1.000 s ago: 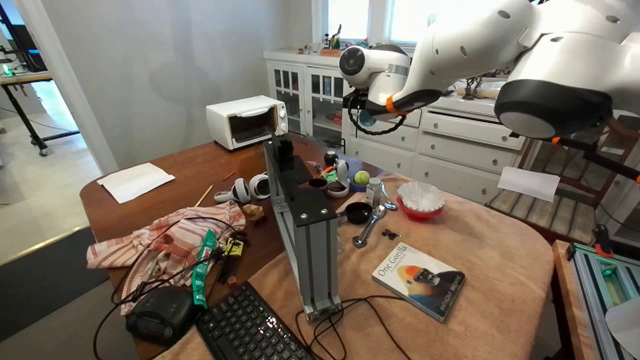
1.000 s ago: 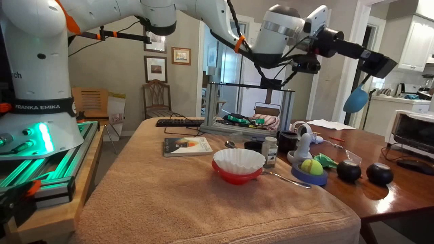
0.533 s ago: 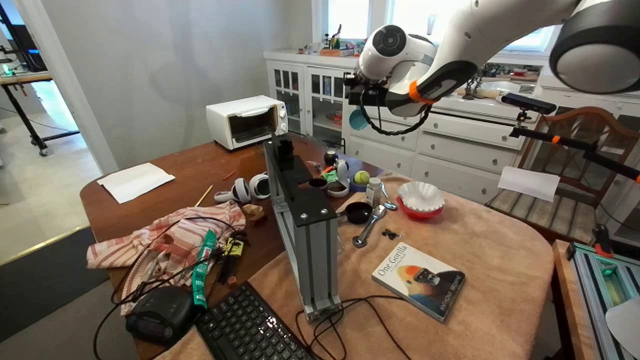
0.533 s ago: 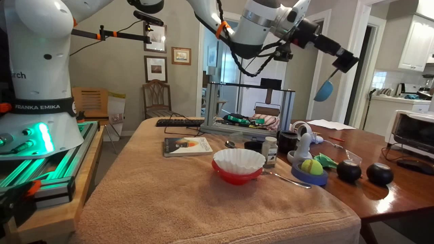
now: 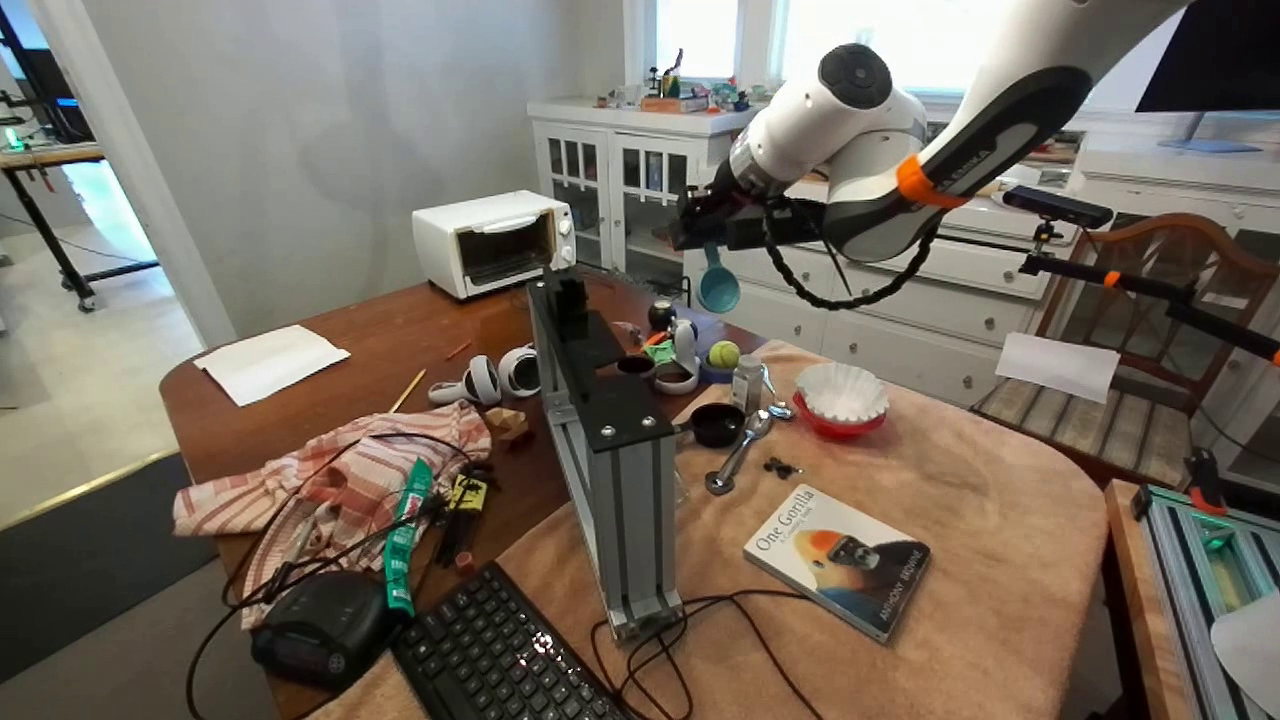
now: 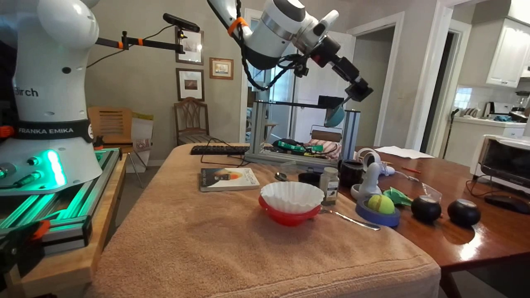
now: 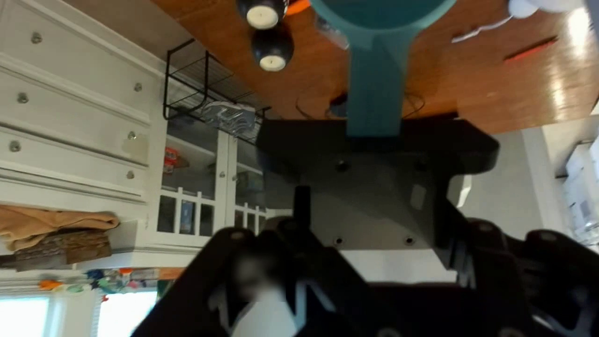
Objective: Use the blue ladle to scoop the green ball and put it in the grey masking tape hole
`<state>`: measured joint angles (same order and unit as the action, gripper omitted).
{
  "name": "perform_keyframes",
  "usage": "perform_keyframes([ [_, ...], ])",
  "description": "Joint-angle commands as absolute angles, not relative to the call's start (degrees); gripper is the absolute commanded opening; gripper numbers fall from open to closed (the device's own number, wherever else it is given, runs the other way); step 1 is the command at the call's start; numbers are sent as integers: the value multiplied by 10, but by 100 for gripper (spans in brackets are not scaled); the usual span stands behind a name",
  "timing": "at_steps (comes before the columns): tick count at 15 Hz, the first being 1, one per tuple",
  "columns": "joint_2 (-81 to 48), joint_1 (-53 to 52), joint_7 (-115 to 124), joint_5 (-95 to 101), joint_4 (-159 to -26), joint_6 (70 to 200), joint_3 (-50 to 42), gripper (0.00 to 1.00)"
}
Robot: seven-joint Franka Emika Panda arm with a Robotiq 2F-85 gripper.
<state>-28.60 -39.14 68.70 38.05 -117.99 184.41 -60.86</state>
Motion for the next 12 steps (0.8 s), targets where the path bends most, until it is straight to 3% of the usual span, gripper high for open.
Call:
perform_keyframes([
  [1,-159,-376,603,436,-1258,1814,-555,35],
  [3,-213,-384,631,413,-1230,1832,-572,35],
  [4,-201,-383,626,414,-1238,1829,-569,60],
  [7,-204,-383,626,414,-1235,1829,-571,60],
  [8,-206,-383,626,414,-1235,1829,-570,35],
  [12,-199,-398,581,463,-1264,1956,-582,35],
])
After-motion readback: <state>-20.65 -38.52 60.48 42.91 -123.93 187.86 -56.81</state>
